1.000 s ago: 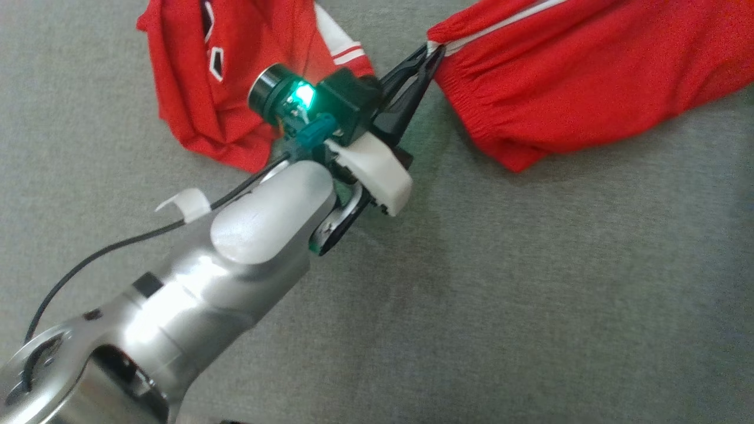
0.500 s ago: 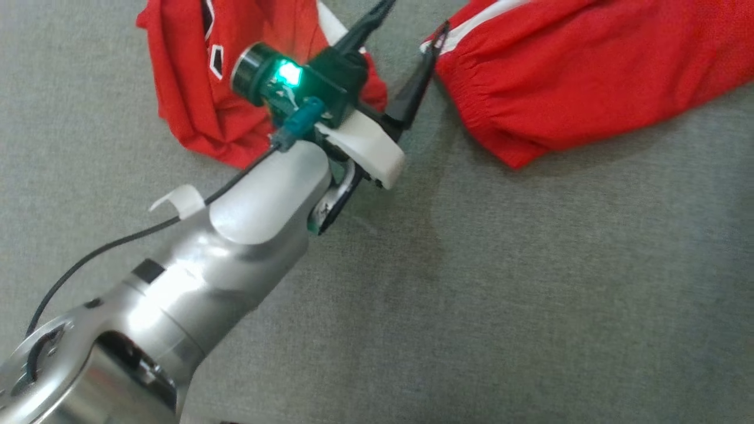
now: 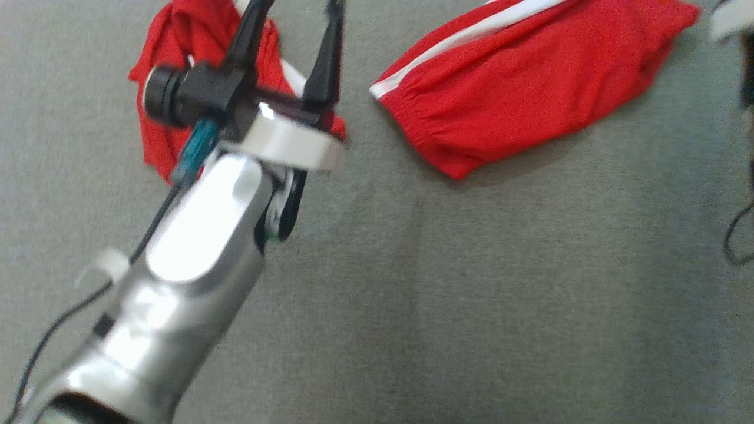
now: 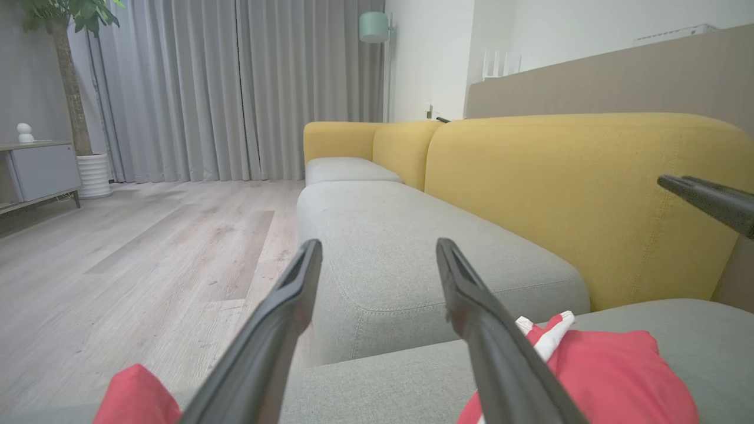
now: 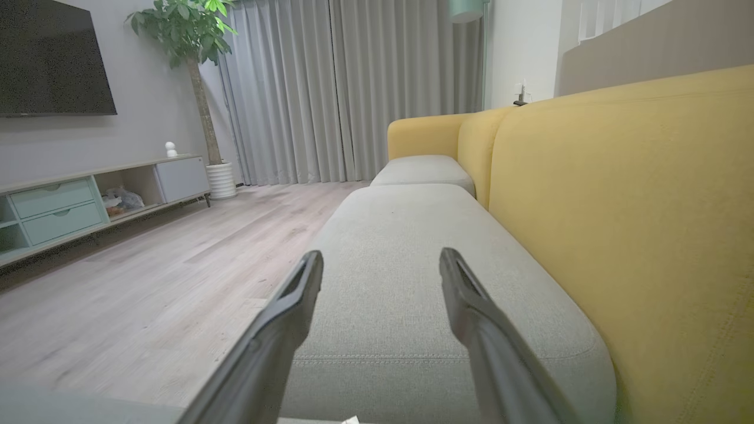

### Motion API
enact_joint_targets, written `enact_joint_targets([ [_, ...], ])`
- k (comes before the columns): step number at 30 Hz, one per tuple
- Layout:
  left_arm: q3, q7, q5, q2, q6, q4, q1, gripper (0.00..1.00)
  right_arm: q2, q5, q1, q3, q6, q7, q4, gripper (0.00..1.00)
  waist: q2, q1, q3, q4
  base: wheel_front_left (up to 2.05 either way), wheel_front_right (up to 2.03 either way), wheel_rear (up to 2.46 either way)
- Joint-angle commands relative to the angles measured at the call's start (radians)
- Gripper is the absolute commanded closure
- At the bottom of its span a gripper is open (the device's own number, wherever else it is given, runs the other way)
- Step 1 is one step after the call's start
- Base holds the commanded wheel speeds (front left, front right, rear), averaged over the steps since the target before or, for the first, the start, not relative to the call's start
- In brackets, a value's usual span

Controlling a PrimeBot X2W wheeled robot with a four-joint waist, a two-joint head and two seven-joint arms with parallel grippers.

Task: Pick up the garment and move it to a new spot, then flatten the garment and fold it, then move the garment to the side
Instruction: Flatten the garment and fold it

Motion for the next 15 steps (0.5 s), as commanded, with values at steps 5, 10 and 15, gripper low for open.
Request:
enact_joint_targets([
  [5,0.133,-0.005,0.065,0.018,-0.013,-0.086,0.13,0.0,0.074,0.008,0.224,-0.03,-0.001,-0.01,-0.193,0.0,-0.0001,0.0002,-0.094,-0.056,0.0,0.0,0.0],
  [10,0.204,-0.005,0.108,-0.008,-0.038,-0.091,0.285,0.0,0.177,-0.041,0.452,-0.057,-0.001,-0.01,-0.307,0.0,-0.0001,0.0002,-0.16,-0.078,0.0,0.0,0.0],
  [15,0.263,-0.005,0.162,-0.039,-0.064,-0.109,0.423,0.0,0.253,-0.065,0.631,-0.093,-0.001,-0.011,-0.391,0.0,-0.0001,0.0002,-0.199,-0.098,0.0,0.0,0.0],
])
